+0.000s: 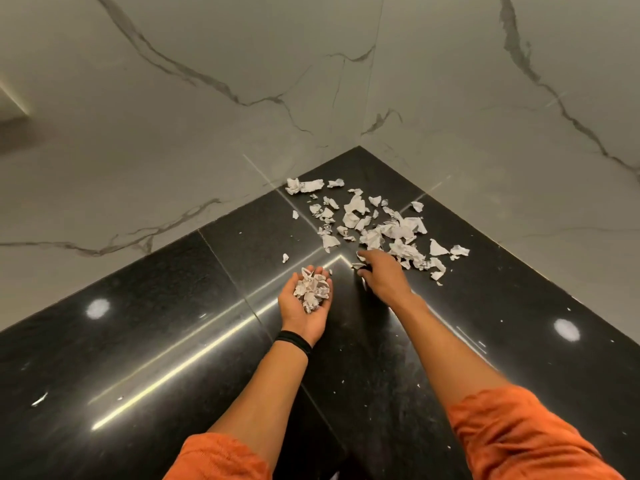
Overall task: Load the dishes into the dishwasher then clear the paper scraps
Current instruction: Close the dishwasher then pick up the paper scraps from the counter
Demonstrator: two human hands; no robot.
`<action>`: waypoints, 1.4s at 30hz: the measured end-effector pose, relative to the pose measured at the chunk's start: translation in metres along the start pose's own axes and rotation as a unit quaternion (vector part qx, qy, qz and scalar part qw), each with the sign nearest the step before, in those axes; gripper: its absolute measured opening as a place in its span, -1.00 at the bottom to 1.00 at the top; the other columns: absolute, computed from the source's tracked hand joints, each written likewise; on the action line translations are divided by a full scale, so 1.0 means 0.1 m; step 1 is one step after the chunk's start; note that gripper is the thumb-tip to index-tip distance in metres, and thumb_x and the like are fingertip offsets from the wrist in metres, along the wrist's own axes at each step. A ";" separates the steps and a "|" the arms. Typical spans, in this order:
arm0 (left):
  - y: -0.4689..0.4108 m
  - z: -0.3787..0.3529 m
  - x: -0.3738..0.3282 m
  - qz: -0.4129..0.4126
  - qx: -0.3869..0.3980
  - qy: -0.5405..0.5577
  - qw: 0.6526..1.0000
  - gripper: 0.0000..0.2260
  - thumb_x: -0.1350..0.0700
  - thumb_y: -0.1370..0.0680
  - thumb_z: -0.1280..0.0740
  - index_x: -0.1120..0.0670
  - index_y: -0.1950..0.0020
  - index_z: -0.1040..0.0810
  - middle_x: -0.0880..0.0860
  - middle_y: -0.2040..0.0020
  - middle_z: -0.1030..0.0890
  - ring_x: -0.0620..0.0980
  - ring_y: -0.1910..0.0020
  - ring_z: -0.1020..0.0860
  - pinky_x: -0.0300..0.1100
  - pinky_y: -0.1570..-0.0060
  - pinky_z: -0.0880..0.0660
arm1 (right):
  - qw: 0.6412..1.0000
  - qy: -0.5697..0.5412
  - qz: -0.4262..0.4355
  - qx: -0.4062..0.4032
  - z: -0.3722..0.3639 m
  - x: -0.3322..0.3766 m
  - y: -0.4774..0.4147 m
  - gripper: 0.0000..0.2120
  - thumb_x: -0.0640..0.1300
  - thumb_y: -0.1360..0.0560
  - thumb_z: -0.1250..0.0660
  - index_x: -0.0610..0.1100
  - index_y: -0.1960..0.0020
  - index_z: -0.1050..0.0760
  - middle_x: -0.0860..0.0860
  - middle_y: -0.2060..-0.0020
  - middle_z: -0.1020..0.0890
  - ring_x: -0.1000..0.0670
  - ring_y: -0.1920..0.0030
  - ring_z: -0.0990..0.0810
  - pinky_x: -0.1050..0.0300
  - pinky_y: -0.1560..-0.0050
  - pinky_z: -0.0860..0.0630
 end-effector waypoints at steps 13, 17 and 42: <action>-0.18 -0.03 -0.03 -0.023 -0.013 0.014 1.000 -0.72 0.04 -0.66 -0.17 0.19 -0.16 -0.57 0.17 -0.11 -0.62 0.09 -0.09 -0.59 -0.04 -0.09 -0.53 | 0.988 -0.137 -0.017 -0.074 -0.13 0.10 0.25 -0.89 -0.12 -0.53 -0.45 -0.06 -0.05 -0.68 0.06 0.11 -0.72 0.11 0.10 -0.65 0.17 -0.01 -0.57; -0.17 -0.01 0.00 -0.019 0.001 0.021 1.000 -0.72 0.02 -0.66 -0.15 0.16 -0.08 -0.58 0.13 -0.01 -0.62 0.06 0.01 -0.60 -0.06 -0.25 -0.47 | 0.949 -0.310 0.011 -0.063 -0.11 0.58 0.47 -0.89 -0.13 -0.47 -0.52 -0.04 0.01 -0.67 0.12 0.16 -0.71 0.18 0.11 -0.68 0.27 0.01 -0.60; -0.15 0.30 -0.67 -0.080 -0.032 0.098 0.991 -0.69 0.04 -0.67 -0.14 0.20 -0.15 -0.59 0.17 -0.08 -0.65 0.11 -0.09 -0.61 -0.06 -0.26 -0.47 | 0.987 -0.128 0.094 -0.024 -0.51 1.03 -0.29 -0.72 -0.27 -0.50 -0.43 -0.11 -0.19 -0.64 0.00 -0.07 -0.68 0.11 0.08 -0.61 0.27 -0.03 -0.53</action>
Point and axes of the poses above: each hand's wrist, its own y-axis away from the middle knuckle, its own z-axis out of the back of the hand, x = y × z, the point moved 2 cm from there along -y, towards the middle knuckle
